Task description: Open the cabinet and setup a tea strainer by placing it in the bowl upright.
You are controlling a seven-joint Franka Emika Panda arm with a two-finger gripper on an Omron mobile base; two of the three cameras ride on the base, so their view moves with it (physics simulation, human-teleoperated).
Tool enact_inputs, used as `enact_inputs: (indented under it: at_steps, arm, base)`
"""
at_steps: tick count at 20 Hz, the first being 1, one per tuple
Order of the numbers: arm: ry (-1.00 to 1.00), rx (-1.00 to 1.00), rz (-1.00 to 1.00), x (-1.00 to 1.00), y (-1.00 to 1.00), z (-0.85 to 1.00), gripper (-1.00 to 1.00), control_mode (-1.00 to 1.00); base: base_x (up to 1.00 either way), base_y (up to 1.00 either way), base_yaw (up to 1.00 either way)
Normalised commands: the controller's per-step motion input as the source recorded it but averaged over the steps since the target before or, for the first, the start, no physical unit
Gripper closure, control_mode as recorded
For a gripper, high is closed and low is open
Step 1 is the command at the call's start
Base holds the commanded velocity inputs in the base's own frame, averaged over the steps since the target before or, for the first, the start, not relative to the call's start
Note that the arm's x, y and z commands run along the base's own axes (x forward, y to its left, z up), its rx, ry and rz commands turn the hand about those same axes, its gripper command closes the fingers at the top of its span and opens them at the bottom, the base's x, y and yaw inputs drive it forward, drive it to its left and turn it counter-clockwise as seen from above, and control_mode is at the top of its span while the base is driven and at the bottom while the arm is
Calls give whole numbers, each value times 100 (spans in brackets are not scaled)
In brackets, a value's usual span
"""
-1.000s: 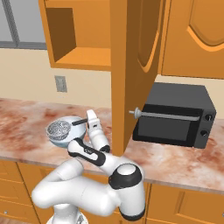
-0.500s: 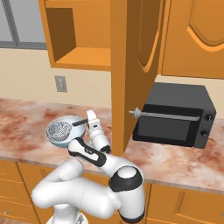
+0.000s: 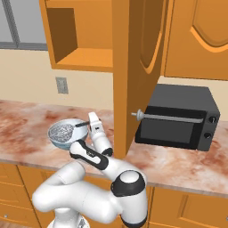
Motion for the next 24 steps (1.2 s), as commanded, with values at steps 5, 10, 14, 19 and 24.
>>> enact_inputs:
  at_steps: [5,10,14,19,24]
  arm:
    - [0,0,0,0,0,0,-100,-100]
    - [0,0,0,0,0,0,-100,-100]
    - [1,0,0,-4,0,1,-100,-100]
    - [13,0,0,-17,-8,26,-100,-100]
    - [19,-1,0,-39,-22,60,-100,-100]
  base:
    - [0,0,0]
    - [0,0,0]
    - [0,0,0]
    - [0,0,0]
    - [0,0,0]
